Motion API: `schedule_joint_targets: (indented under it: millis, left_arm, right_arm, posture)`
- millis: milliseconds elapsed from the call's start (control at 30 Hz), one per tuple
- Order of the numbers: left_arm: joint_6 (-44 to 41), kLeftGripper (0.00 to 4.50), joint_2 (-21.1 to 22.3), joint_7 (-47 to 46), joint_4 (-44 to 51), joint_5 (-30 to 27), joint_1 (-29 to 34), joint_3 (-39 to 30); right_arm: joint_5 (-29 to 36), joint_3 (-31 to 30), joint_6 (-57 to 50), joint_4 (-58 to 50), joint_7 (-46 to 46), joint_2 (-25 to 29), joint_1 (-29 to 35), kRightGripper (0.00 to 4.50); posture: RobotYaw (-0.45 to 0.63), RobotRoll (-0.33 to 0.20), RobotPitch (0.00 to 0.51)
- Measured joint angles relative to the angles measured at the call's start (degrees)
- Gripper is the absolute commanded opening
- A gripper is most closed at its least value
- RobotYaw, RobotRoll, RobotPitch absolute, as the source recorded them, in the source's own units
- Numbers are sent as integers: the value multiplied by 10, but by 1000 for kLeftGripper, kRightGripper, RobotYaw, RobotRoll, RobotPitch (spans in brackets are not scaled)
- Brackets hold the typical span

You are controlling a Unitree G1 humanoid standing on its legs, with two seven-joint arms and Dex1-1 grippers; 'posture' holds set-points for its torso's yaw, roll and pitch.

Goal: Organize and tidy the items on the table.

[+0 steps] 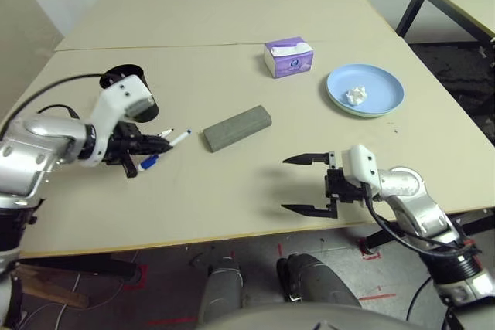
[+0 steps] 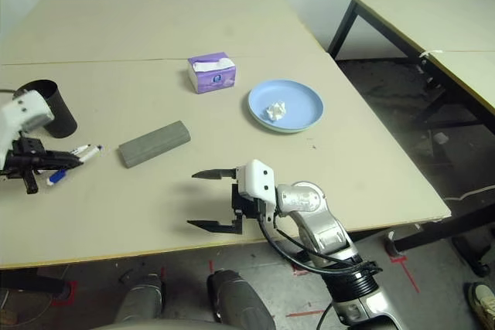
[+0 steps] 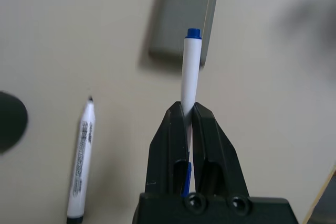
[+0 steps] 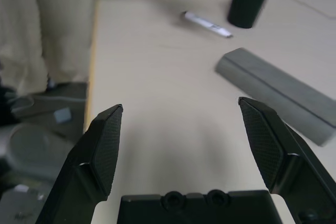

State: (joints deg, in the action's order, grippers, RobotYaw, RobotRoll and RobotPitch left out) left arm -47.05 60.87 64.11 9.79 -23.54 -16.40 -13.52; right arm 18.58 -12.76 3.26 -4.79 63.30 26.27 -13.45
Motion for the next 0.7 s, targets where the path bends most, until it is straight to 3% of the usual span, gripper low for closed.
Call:
schedule_joint_targets:
  millis: [167,367,533,700]
  left_arm:
    - [34,24,-85,-44,29,-51,56,-108]
    - [74,24,-189,-150,80,-110,65,-230]
    - [125,24,-220,-228,97,-125,33,-261]
    - [185,24,-226,-302,85,-117,-41,-258]
  right_arm:
    - [20,37,-38,10,-51,-23,-14,4500]
    - [34,58,-69,12,-94,-39,-10,4500]
    - [34,67,-79,13,-113,-47,-4,4500]
    - [31,66,-79,20,-112,-50,2,4500]
  posture:
    - [1,0,106]
    - [36,0,109]
    - [41,0,110]
    - [43,0,111]
